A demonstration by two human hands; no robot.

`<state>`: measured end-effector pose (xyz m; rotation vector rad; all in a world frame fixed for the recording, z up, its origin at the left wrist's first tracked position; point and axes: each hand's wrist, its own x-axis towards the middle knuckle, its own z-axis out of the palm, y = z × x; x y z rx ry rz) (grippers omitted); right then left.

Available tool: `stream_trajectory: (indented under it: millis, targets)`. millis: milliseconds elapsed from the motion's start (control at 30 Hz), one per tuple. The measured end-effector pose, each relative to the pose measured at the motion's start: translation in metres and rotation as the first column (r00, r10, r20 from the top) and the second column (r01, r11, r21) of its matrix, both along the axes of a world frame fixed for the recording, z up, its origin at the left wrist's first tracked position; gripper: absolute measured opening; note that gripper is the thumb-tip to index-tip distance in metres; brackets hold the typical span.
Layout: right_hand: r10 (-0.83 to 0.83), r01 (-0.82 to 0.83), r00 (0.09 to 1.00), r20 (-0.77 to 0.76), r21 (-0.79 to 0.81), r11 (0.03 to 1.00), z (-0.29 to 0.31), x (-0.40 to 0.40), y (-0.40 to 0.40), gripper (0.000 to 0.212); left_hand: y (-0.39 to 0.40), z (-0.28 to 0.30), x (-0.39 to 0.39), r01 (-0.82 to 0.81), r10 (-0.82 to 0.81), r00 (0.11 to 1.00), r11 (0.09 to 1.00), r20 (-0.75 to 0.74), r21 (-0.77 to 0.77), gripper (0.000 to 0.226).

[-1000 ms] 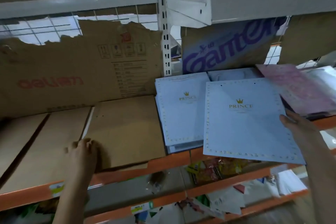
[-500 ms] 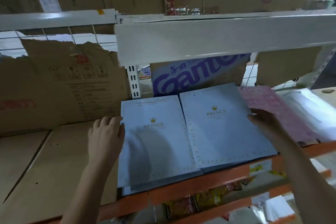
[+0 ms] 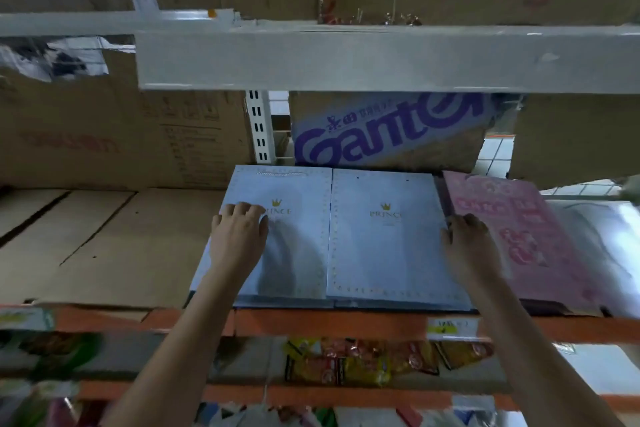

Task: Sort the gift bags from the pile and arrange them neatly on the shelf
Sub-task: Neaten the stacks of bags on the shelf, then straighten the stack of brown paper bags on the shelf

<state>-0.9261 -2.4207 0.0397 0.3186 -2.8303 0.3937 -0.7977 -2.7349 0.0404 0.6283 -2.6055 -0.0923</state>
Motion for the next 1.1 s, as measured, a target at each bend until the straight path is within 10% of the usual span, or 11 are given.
stream_trajectory:
  millis: [433, 1100]
  targets:
    - [0.523, -0.525, 0.851, -0.050, -0.033, 0.850, 0.014, 0.089, -0.155, 0.035, -0.053, 0.006, 0.121, -0.208, 0.208, 0.967, 0.978, 0.147, -0.016, 0.027]
    - [0.755, -0.757, 0.642, 0.132, -0.050, 0.652, -0.006, 0.273, -0.480, 0.029, -0.303, 0.001, 0.366, -0.501, 0.509, 0.820, 0.860, 0.263, -0.099, 0.037]
